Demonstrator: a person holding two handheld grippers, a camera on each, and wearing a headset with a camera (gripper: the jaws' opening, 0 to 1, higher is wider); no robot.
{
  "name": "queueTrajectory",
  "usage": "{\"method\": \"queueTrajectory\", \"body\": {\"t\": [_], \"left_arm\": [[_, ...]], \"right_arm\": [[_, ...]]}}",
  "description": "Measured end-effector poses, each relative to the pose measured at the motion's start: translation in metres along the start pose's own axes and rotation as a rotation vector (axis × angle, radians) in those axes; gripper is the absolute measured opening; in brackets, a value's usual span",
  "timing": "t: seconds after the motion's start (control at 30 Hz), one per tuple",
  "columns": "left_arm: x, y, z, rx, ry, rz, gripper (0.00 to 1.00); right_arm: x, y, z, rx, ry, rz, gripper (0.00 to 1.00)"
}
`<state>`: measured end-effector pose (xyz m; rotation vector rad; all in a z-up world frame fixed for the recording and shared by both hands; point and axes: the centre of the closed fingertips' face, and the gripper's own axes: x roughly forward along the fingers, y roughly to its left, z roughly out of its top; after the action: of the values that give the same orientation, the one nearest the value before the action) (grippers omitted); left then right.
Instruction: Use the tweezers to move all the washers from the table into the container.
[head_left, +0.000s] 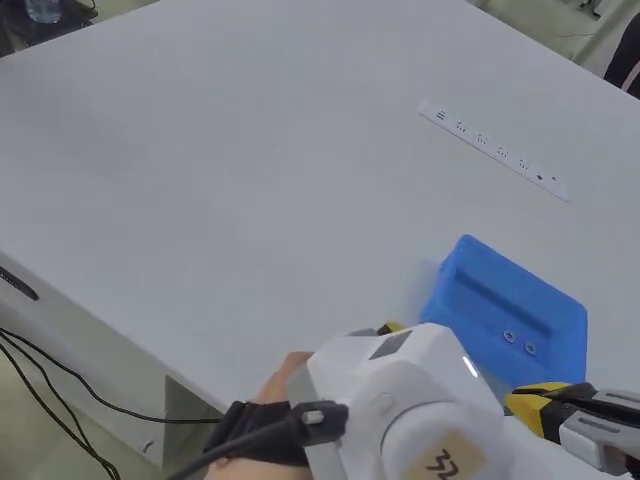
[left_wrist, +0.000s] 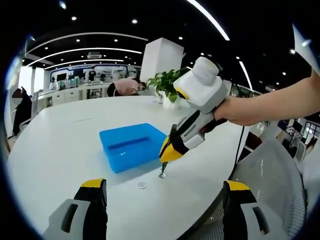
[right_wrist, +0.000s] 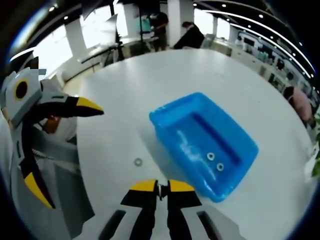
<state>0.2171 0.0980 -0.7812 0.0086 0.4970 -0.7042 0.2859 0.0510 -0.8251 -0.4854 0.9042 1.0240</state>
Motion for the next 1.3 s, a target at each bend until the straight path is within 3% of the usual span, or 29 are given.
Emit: {"method": "queueTrajectory", "body": {"t": [0.23, 0.33, 0.6, 0.9, 1.1, 1.3], "left_arm": [[-0.001, 0.000, 0.003, -0.002, -0.016, 0.003, 0.99], [-0.001, 0.001, 0.006, -0.005, -0.034, 0.006, 0.99], [-0.002, 0.002, 0.006, 0.000, -0.035, 0.014, 0.99], [-0.001, 0.002, 0.006, 0.001, -0.035, 0.018, 0.99], [-0.002, 0.002, 0.006, 0.000, -0.033, 0.021, 0.99], [-0.002, 0.002, 0.005, -0.001, -0.034, 0.020, 0.99]], "right_arm": [[0.000, -0.004, 0.000, -0.008, 0.001, 0.001, 0.03], [-0.005, -0.004, 0.008, -0.008, -0.022, 0.000, 0.03], [-0.022, -0.002, 0.033, -0.025, -0.058, 0.005, 0.03], [-0.038, 0.000, 0.057, -0.106, -0.075, -0.007, 0.03], [-0.040, -0.008, 0.062, -0.125, -0.072, -0.018, 0.04], [-0.039, -0.022, 0.068, -0.083, -0.094, -0.024, 0.04]]}}
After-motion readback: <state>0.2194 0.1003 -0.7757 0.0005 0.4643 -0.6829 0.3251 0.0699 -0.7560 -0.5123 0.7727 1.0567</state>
